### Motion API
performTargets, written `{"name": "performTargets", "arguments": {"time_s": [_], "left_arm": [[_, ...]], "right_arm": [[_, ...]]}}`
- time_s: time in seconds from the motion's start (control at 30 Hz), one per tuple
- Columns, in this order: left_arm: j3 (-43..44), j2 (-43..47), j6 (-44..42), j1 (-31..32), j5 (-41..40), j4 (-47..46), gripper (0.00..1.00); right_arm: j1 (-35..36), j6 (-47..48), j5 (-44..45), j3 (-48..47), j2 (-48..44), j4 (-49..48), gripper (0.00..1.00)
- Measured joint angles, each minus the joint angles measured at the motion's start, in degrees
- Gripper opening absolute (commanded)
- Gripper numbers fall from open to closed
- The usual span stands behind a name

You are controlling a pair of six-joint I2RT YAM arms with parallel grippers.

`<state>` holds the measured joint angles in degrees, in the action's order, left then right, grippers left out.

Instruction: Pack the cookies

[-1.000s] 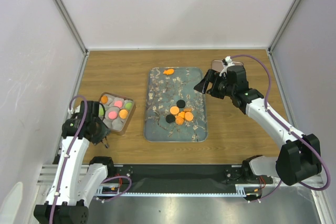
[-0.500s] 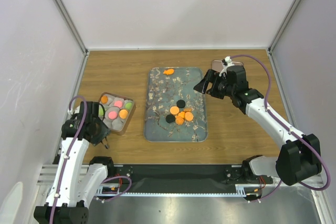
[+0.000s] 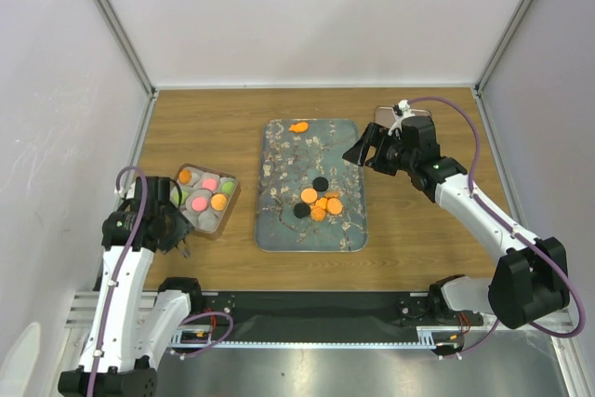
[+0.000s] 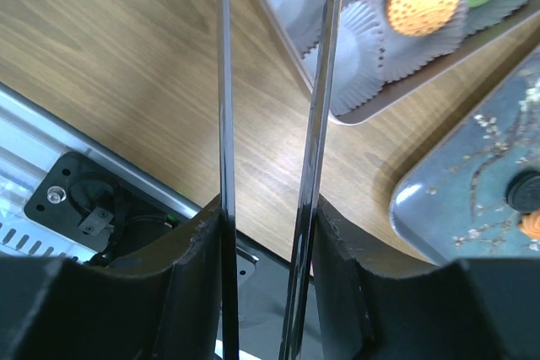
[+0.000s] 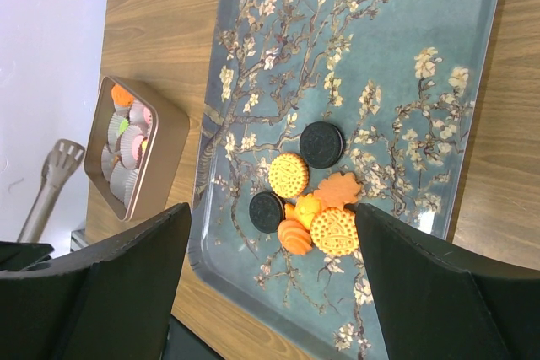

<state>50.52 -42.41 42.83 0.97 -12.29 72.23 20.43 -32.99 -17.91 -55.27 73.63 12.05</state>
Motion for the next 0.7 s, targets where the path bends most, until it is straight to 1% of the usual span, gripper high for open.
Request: {"name": "performTargets", "arguments": {"time_s": [0.23,0.37,0.47,0.57,0.7], "left_arm": [[3.9,-1.4,-1.7,0.3,-0.2,0.3,0.46],[6.9,-3.5,-1.8,4.1,-1.4,0.6,0.47],[9.4,-6.8,-0.5,12.1,-3.2,0.7,0.47],[11.6,-11.0,1.4,21.5,-5.4,0.8,0.49],[15.3,-19.4,3.8,34.2,-7.8,0.5,0.49]], "right_arm": [[0.0,0.0,0.0,0.0,0.0,0.0,0.86],[0.0,0.0,0.0,0.0,0.0,0.0,0.86],[0.0,0.0,0.0,0.0,0.0,-0.1,0.85],[0.0,0.0,0.0,0.0,0.0,-0.2,0.86],[0.0,0.0,0.0,0.0,0.0,-0.2,0.85]]}}
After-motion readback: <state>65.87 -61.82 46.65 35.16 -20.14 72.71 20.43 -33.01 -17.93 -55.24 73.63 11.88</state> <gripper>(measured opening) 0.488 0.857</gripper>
